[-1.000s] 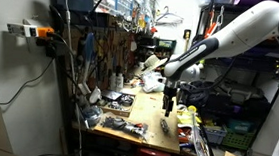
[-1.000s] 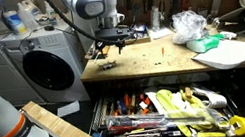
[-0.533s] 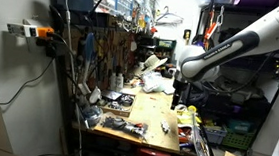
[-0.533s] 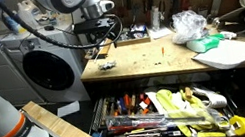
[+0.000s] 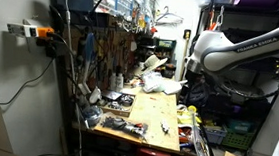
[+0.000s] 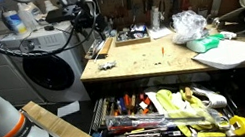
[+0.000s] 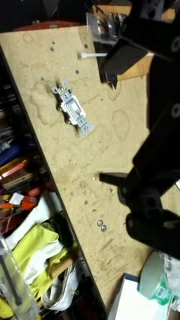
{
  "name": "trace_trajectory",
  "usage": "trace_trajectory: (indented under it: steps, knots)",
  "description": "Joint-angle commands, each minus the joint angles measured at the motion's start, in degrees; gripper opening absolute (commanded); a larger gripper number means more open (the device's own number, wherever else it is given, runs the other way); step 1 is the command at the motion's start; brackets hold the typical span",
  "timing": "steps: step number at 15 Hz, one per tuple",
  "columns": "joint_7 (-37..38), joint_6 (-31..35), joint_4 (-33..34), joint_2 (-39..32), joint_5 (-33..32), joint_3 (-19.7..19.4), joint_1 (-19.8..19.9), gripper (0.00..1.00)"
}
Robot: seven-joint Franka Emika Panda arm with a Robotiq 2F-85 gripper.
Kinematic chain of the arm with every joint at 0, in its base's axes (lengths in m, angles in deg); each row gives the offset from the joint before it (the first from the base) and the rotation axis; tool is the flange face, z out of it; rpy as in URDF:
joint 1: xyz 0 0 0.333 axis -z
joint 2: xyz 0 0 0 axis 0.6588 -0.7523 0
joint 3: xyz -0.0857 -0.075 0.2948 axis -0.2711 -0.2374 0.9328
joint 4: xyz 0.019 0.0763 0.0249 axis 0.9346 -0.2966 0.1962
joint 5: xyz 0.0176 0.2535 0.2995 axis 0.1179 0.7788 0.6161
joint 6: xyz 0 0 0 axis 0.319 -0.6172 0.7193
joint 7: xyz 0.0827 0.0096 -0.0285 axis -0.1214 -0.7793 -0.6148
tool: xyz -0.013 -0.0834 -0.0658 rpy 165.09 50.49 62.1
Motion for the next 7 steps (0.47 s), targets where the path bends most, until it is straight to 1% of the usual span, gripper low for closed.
trace_trajectory:
  steps: [1,4,7]
  knots:
    - [1.67,-1.36,-0.10,1.99,-0.73,-0.57,-1.01,1.00]
    - [3.10,-2.43,-1.35,5.91,-0.80,0.24,-1.05,1.00]
    - [3.31,-2.43,-1.94,6.39,-0.79,0.27,-1.02,1.00]
